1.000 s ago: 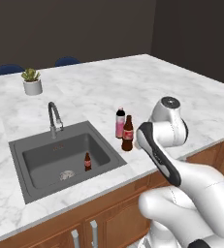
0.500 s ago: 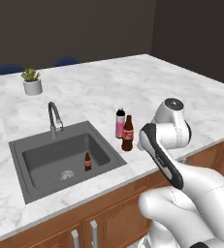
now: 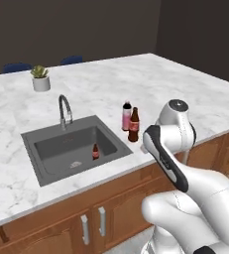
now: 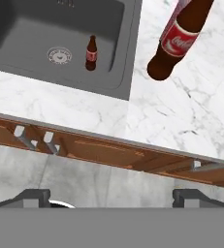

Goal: Place the large bottle from the dining counter next to the other large bottle outside the sink, and place the small bottle from the dining counter next to the other small bottle inside the sink.

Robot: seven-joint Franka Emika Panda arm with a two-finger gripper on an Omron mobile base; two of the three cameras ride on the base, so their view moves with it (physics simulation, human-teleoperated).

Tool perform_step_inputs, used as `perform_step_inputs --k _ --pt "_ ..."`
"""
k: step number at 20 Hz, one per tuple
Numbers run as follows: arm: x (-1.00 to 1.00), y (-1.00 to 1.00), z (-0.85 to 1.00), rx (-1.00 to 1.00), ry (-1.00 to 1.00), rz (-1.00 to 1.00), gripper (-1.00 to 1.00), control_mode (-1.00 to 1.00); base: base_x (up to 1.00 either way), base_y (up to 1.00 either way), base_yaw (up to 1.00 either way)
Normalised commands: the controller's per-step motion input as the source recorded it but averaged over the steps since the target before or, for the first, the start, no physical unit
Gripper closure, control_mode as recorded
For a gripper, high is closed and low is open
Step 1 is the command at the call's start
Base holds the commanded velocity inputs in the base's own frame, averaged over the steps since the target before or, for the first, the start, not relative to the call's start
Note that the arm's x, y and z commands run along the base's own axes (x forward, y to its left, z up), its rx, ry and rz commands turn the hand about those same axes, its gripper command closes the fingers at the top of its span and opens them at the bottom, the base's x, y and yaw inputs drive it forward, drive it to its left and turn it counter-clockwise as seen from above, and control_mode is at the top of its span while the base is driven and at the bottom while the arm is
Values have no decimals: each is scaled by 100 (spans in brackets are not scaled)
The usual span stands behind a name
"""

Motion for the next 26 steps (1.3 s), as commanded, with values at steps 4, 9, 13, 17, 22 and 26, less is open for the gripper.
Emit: perform_step_inputs --k 4,9,13,17,22,26 --pt "0 0 0 0 0 0 -100 100 -29 57 17" --pt "0 0 0 0 0 0 -100 100 0 66 32" --pt "0 0 0 0 0 0 -100 100 -1 84 29" --pt "0 0 0 0 0 0 -100 100 -10 95 24" --pt "0 0 0 0 0 0 -100 100 -17 99 16" --pt "0 0 0 0 0 0 -100 100 -9 100 10"
